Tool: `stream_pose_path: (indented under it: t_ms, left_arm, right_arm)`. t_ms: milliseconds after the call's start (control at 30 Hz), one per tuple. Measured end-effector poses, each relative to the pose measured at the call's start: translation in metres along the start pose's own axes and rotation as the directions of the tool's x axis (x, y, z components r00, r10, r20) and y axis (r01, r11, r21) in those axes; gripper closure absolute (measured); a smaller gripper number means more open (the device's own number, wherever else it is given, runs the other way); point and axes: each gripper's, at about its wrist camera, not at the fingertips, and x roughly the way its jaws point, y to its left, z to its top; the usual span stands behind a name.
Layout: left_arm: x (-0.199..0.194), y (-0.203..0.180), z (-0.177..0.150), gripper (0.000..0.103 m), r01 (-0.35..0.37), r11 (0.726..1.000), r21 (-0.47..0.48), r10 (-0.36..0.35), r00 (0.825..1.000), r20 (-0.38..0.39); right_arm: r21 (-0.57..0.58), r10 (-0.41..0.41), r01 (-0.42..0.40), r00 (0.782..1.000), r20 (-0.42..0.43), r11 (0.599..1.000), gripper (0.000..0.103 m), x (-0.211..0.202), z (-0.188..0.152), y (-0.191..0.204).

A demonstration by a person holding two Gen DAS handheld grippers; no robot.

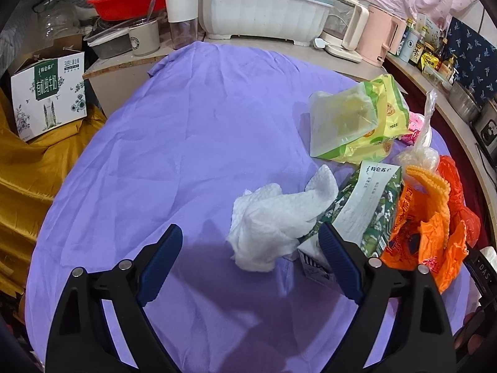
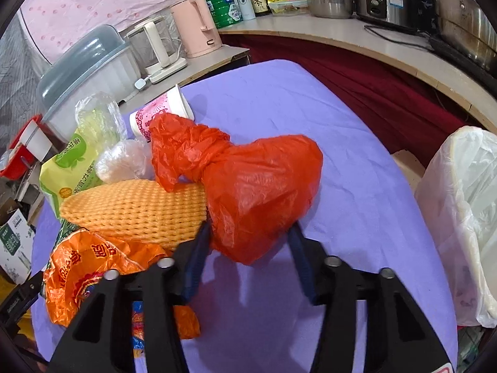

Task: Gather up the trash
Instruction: 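Grasp the red plastic bag with the right gripper while the left gripper holds the tissue, then carry the red bag and tissue over the bin with both grippers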

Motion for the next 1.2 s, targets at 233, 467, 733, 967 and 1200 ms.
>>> stream_pose_path:
  t_ms: [233,467,733,967,1200]
  left_arm:
    - [0.016,-0.001,0.004,0.062,0.073,0.997,0.001,-0.072,0.996,-0.047]
    - [0.003,-0.008,0.001,0.090,0.101,0.995,0.004,-0.101,0.994,-0.037]
    - [-0.047,-0.014,0.006,0.091,0.101,0.995,0.010,-0.101,0.993,0.063]
    - [-0.104,-0.040,0.008,0.091,0.164,0.985,0.052,-0.170,0.974,0.149]
    - [-0.146,-0.098,-0.016,0.091,0.244,0.955,0.171,-0.271,0.949,0.161]
  right_arm:
    - [0.015,0.022,-0.022,1.000,-0.003,1.000,0.084,-0.002,-0.004,-0.008]
    - [0.029,0.042,-0.043,0.999,0.035,0.999,0.088,-0.025,0.000,-0.015]
    - [0.046,0.059,-0.065,0.992,0.112,0.997,0.089,-0.073,0.007,-0.032]
    - [0.060,0.073,-0.084,0.984,0.165,0.995,0.089,-0.113,0.003,-0.051]
    - [0.087,0.064,-0.084,0.975,0.212,0.993,0.089,-0.149,-0.007,-0.079]
